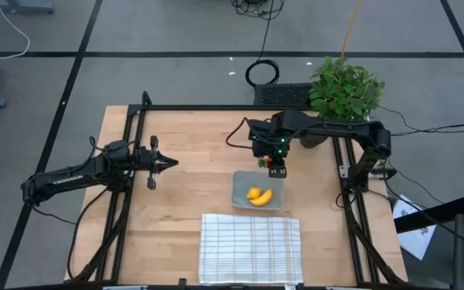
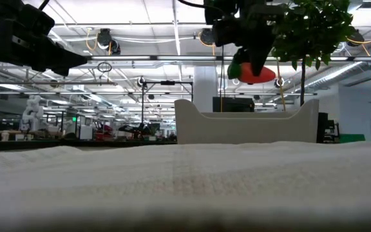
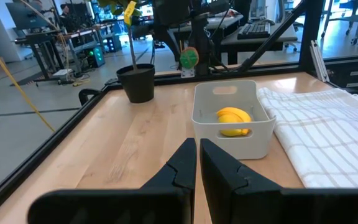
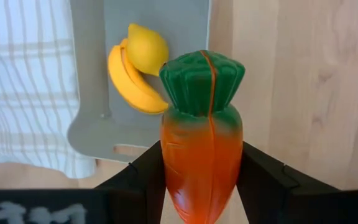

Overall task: Pick and placing Produce into tupperware
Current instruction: Put the orange carrot into the gray bin

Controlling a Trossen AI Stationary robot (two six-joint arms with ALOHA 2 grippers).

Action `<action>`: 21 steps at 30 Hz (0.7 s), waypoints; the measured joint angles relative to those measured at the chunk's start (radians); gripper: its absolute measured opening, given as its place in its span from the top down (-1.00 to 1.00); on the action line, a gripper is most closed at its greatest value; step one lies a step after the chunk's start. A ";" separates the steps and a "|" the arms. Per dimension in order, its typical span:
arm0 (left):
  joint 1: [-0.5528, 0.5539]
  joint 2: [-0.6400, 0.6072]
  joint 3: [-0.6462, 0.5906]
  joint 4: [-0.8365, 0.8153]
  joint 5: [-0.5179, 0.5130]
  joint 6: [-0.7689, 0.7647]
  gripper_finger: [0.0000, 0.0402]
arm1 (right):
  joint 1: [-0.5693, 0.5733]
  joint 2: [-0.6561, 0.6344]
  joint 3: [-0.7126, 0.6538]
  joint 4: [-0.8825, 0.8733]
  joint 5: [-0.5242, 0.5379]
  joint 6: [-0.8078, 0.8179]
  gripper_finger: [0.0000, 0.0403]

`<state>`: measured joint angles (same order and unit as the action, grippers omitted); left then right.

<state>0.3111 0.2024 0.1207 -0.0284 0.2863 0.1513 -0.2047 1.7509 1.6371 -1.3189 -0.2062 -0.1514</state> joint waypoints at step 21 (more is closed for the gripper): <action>0.000 0.000 0.000 -0.002 0.000 0.001 0.87 | 0.075 0.008 0.000 0.089 0.053 0.078 0.25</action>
<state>0.3108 0.2026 0.1207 -0.0299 0.2863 0.1519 -0.1295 1.7588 1.6371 -1.2304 -0.1530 -0.0733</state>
